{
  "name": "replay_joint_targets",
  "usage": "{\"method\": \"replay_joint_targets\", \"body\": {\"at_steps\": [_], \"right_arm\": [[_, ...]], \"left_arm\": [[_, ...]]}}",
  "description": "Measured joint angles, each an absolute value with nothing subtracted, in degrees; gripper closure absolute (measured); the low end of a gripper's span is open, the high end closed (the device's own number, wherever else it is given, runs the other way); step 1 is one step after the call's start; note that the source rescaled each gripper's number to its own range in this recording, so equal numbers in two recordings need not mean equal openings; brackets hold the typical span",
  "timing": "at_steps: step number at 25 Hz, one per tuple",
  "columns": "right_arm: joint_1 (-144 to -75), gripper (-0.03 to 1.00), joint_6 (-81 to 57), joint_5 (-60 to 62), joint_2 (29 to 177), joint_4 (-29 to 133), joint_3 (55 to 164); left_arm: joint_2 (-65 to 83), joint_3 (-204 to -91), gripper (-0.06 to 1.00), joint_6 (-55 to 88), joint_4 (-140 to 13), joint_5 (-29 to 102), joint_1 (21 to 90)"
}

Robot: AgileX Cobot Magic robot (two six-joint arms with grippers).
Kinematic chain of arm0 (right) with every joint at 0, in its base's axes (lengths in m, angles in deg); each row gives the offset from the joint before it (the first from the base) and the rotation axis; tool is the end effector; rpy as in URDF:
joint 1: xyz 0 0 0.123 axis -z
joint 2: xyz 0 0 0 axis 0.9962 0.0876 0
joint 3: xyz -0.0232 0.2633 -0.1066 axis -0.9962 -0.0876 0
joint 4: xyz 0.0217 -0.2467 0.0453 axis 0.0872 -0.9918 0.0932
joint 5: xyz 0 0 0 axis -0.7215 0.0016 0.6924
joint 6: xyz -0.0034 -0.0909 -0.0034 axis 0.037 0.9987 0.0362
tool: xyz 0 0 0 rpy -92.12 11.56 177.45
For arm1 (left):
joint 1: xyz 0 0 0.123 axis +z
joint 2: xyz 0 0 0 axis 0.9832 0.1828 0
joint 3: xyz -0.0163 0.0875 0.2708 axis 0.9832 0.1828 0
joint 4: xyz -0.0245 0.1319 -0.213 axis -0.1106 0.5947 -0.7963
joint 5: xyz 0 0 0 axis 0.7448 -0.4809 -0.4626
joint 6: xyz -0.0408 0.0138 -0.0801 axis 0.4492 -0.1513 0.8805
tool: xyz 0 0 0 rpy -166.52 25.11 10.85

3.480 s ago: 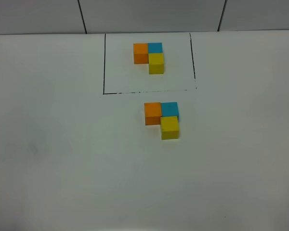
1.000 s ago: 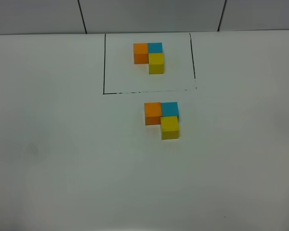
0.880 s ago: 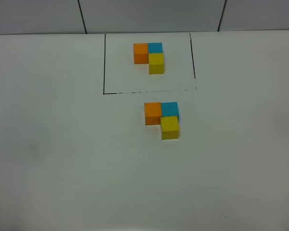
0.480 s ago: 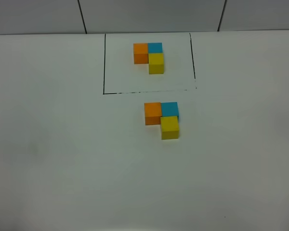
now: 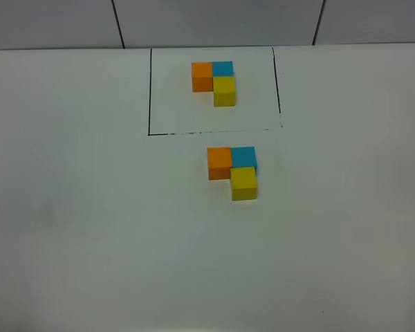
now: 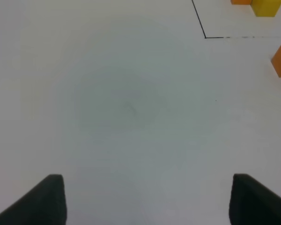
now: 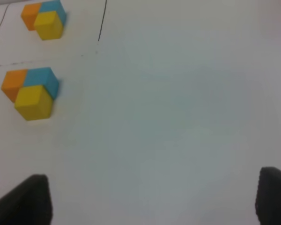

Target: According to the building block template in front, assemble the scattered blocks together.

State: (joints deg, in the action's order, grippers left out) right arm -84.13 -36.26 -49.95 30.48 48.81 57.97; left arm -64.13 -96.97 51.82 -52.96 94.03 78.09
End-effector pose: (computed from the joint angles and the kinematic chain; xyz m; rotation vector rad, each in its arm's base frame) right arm -0.0024 0.0066 0.2779 0.0425 2.0477 0.1085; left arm -0.0060 -0.0041 0.2773 0.0121 2.0486 -0.0886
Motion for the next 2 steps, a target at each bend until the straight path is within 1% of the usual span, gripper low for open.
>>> {"method": "replay_joint_targets", "body": {"at_steps": [2], "right_arm": [[-84.13, 0.22, -36.26, -49.95, 30.48, 48.81, 57.97]], "left_arm": [[-64.13, -96.97, 0.40, 51.82, -52.96, 94.03, 78.09]]}}
